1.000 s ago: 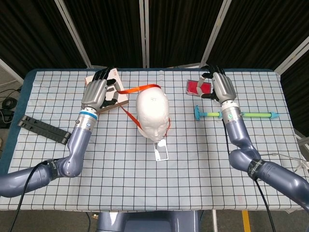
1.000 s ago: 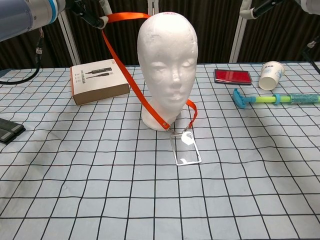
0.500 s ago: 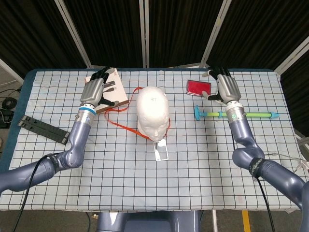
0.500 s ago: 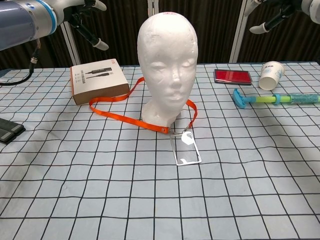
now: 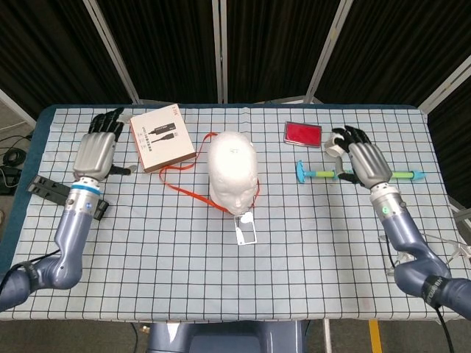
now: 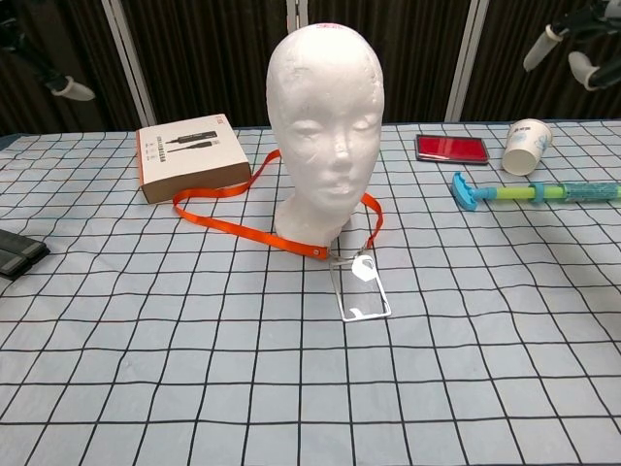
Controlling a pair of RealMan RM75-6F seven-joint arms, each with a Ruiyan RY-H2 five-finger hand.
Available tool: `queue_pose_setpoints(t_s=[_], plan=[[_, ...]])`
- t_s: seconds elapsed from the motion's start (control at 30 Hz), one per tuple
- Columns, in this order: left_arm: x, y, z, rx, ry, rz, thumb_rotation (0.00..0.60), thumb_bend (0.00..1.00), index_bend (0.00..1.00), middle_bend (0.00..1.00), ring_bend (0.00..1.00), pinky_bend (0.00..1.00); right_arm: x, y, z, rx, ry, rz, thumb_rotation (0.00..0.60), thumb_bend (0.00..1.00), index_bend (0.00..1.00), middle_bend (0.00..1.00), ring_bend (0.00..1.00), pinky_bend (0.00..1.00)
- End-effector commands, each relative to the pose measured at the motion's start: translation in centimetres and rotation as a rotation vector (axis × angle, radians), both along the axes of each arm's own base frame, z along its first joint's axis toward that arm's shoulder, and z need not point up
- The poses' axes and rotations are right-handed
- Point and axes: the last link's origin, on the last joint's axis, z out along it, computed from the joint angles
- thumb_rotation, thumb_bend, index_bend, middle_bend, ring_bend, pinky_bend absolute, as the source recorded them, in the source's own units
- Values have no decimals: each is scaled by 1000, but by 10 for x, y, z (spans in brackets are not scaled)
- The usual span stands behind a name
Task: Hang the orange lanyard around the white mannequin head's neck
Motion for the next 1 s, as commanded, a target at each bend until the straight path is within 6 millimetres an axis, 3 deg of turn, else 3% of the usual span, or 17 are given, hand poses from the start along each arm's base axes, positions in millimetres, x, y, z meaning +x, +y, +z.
queue_pose_setpoints(t_s=[0.03, 0.23, 0.43, 0.6, 0.7, 0.87, 1.0], plan=[[-25, -38, 12, -7, 42, 3, 600, 0, 0, 0, 0, 0, -13, 38, -2, 99, 28, 18, 600, 801, 320, 97, 0, 0], [-58, -90, 23, 2, 79, 32, 600, 0, 0, 0, 0, 0, -10, 71, -26, 250, 46, 83, 600, 923, 323, 114, 0, 0], [-85, -128, 23, 11, 85, 97, 600, 0, 0, 0, 0, 0, 6, 89, -73, 365, 42, 162, 600, 1000, 327, 161, 22, 47], [-95, -142, 24, 20, 102, 115, 600, 0, 0, 0, 0, 0, 30, 94, -112, 427, 27, 223, 600, 1000, 329, 181, 64, 91], [-97, -144, 26, 31, 104, 112, 600, 0, 0, 0, 0, 0, 41, 96, -126, 443, 17, 243, 600, 1000, 330, 184, 75, 104], [-100, -145, 29, 37, 107, 114, 600, 0, 0, 0, 0, 0, 62, 101, -153, 458, 15, 283, 600, 1000, 333, 241, 185, 131], [-103, -143, 30, 36, 103, 117, 600, 0, 0, 0, 0, 0, 71, 106, -170, 472, 15, 287, 600, 1000, 326, 233, 188, 138]])
